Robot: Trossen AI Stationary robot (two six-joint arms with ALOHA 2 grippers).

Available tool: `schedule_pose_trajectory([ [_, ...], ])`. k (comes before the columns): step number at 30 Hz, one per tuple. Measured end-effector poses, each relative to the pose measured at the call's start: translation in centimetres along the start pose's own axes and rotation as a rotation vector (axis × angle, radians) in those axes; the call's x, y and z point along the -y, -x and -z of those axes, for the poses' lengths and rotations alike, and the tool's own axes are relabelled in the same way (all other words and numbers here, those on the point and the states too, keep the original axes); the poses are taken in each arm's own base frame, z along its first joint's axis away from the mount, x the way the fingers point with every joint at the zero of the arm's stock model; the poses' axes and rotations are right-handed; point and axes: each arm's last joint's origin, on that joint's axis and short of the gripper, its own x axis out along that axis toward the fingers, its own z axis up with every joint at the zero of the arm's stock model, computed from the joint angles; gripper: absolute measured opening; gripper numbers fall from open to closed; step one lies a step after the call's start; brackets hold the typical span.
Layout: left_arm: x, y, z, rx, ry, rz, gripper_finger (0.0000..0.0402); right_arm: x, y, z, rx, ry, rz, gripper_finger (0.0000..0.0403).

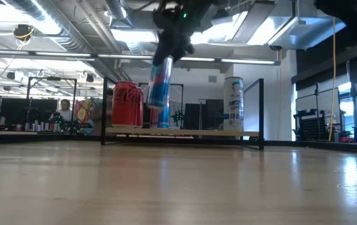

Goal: Place canned beverage on shelf
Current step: Put the blue soda can on the shelf aligned with the other blue soda can, then put the top red soda can on the shelf

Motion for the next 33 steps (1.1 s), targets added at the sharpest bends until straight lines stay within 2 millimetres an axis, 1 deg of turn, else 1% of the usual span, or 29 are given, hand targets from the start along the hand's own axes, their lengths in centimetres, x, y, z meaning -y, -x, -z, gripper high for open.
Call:
schedule_pose_trajectory([
  [4,0.0,0.0,0.0,-0.001,-0.001,0.000,0.0074,0.2,-1.7,0.4,-0.036,0.000,0.031,0.0206],
  [11,-0.1,0.0,0.2,-0.016,-0.010,-0.009,0.0074,0.0,-3.3,0.7,-0.056,0.002,0.045,0.0206],
  [19,-0.1,0.0,0.2,-0.020,-0.012,-0.008,0.0074,0.0,-4.1,0.6,-0.037,-0.005,0.047,0.0207],
  [21,-0.1,0.0,0.2,-0.025,-0.013,-0.004,0.0074,0.0,-4.2,0.6,-0.033,-0.001,0.047,0.0224],
  [25,-0.2,0.0,0.3,-0.031,-0.017,-0.009,0.0074,0.0,-4.1,0.5,-0.028,-0.001,0.058,0.0286],
  [27,-0.2,0.0,0.3,-0.034,-0.018,-0.010,0.0074,0.0,-4.1,0.5,-0.028,-0.001,0.078,0.0310],
  [30,-0.2,0.0,0.3,-0.033,-0.018,-0.010,0.0074,0.0,-4.1,0.5,-0.027,0.000,0.090,0.0328],
  [33,-0.2,0.0,0.3,-0.033,-0.019,-0.010,0.0074,0.1,-4.1,0.5,-0.024,-0.001,0.092,0.0331],
])
